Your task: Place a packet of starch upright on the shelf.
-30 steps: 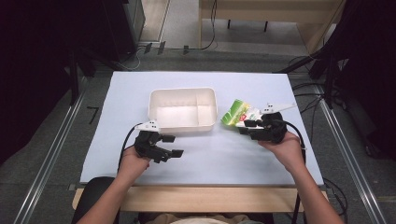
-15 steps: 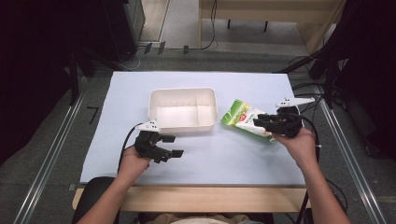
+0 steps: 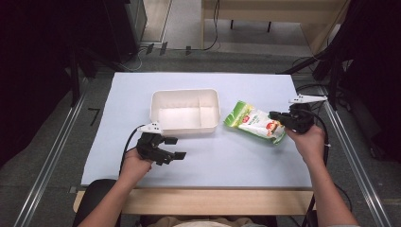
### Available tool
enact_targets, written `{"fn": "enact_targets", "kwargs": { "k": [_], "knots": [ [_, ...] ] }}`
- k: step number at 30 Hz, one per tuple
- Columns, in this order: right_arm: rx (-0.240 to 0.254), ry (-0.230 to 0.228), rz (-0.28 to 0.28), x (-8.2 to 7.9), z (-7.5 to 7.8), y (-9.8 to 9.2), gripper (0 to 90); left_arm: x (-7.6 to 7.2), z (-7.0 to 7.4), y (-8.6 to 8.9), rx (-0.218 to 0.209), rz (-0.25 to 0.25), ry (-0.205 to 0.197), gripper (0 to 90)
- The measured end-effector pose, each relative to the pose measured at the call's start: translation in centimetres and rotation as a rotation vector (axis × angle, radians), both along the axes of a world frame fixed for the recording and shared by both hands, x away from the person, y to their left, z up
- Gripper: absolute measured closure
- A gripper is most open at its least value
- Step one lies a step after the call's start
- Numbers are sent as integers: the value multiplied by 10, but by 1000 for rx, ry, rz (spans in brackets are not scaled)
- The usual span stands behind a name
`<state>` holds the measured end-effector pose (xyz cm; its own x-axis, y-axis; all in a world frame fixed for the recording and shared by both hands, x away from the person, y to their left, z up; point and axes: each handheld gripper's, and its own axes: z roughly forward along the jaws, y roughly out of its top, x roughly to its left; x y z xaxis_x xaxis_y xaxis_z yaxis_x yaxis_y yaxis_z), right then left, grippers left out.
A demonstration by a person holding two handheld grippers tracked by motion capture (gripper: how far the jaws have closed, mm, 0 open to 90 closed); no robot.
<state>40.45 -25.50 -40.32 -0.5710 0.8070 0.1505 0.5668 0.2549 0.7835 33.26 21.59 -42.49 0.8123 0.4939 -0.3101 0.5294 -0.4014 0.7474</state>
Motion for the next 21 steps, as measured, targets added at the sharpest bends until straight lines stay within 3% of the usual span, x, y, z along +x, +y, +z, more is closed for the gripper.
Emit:
{"fn": "enact_targets", "kwargs": {
  "k": [9, 11, 21],
  "knots": [
    [-13, 35, -62, 18, -21, -23, 900, 0, 0, 0, -1, 7, -7, 235],
    [-21, 57, -112, 25, -29, -31, 900, 0, 0, 0, -6, 9, -9, 235],
    [-49, 97, -163, 40, -50, -46, 900, 0, 0, 0, 0, 10, -8, 235]
  ]
}}
